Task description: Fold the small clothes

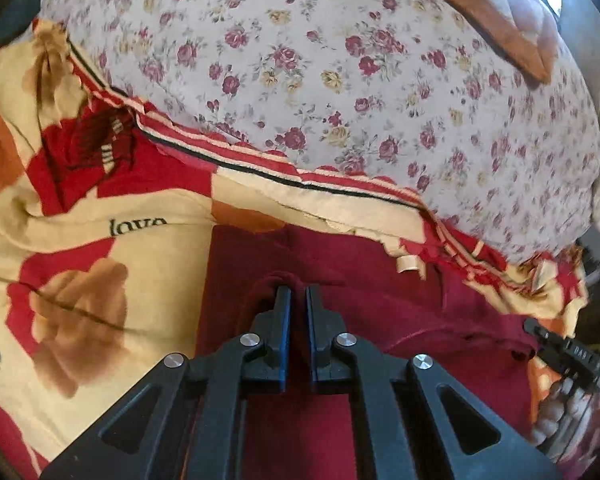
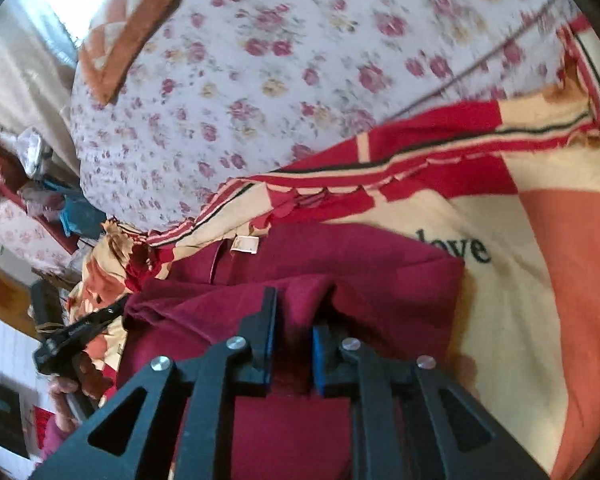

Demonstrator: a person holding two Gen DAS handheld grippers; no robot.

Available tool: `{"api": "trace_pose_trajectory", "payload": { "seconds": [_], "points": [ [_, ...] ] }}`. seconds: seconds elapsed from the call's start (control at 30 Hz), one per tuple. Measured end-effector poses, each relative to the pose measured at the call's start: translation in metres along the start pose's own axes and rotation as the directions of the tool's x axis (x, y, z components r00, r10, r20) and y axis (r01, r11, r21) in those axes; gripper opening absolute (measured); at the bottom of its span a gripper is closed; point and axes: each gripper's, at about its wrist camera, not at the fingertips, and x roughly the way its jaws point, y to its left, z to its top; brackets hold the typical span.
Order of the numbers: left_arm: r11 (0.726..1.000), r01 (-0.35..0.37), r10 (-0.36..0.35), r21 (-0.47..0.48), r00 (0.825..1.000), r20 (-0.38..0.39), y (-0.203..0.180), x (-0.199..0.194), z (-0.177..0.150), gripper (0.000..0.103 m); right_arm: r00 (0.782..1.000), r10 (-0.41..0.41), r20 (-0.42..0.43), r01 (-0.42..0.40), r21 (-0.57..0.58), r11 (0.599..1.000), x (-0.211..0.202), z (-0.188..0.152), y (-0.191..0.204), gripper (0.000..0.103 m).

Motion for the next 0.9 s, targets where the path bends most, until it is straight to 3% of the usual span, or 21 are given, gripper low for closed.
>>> {"api": "trace_pose_trajectory", "payload": {
  "seconds": [0.07, 0.13, 0.17, 0.27, 0.33, 0.43, 0.53, 0.57, 0.67, 0.77, 0.9],
  "points": [
    [1.000, 0.016, -0.016, -0.005, 1.000, 0.005, 0.001, -0.006, 0.004, 0.000, 0.999, 0.025, 0.028, -0.025, -0.005, 1.000, -0.011, 0.000, 0.003, 0.020],
    [1.000, 0.001, -0.001, 0.001, 0.999, 0.043, 0.000, -0.017, 0.006, 0.004, 0.998, -0.010, 0.061, 0.012, -0.041, 0.999, -0.023, -0.002, 0.011, 0.027],
    [1.000, 0.001, -0.001, 0.004, 0.998, 0.064, 0.000, -0.024, 0.007, 0.005, 0.995, -0.042, 0.094, 0.049, -0.067, 0.997, -0.030, -0.003, 0.016, 0.037],
    [1.000, 0.012, -0.013, 0.009, 0.998, 0.067, 0.001, -0.029, 0.006, 0.005, 0.985, -0.056, 0.166, 0.074, -0.109, 0.991, -0.050, -0.004, 0.027, 0.043],
    [1.000, -0.007, 0.006, 0.027, 0.998, 0.055, -0.001, -0.023, 0.002, 0.005, 0.990, -0.047, 0.132, 0.070, -0.172, 0.983, -0.045, -0.007, 0.040, 0.043],
    [0.993, -0.101, 0.100, 0.057, 0.995, 0.019, -0.004, -0.001, -0.006, 0.005, 0.986, -0.151, 0.075, 0.166, -0.271, 0.948, -0.018, -0.012, 0.056, 0.042],
    [0.982, -0.183, 0.185, 0.051, 0.982, -0.036, 0.003, 0.029, -0.012, 0.005, 0.977, -0.210, 0.026, 0.210, -0.259, 0.943, 0.019, -0.007, 0.049, 0.039],
    [0.980, -0.193, 0.195, 0.051, 0.980, -0.045, 0.006, 0.036, -0.012, 0.007, 0.963, -0.268, 0.003, 0.262, -0.234, 0.936, 0.036, -0.001, 0.041, 0.035],
    [0.981, -0.190, 0.191, 0.039, 0.981, -0.032, 0.012, 0.042, -0.010, 0.012, 0.948, -0.317, -0.018, 0.309, -0.177, 0.934, 0.059, 0.011, 0.023, 0.018],
    [0.985, -0.173, 0.174, 0.016, 0.984, -0.047, 0.016, 0.037, -0.007, 0.012, 0.949, -0.313, -0.023, 0.307, -0.133, 0.942, 0.059, 0.018, 0.015, 0.018],
    [0.987, -0.153, 0.154, 0.041, 0.988, -0.020, 0.011, 0.009, -0.018, 0.012, 0.950, -0.313, 0.019, 0.311, -0.188, 0.932, 0.022, 0.004, 0.029, 0.022]
  ]
}}
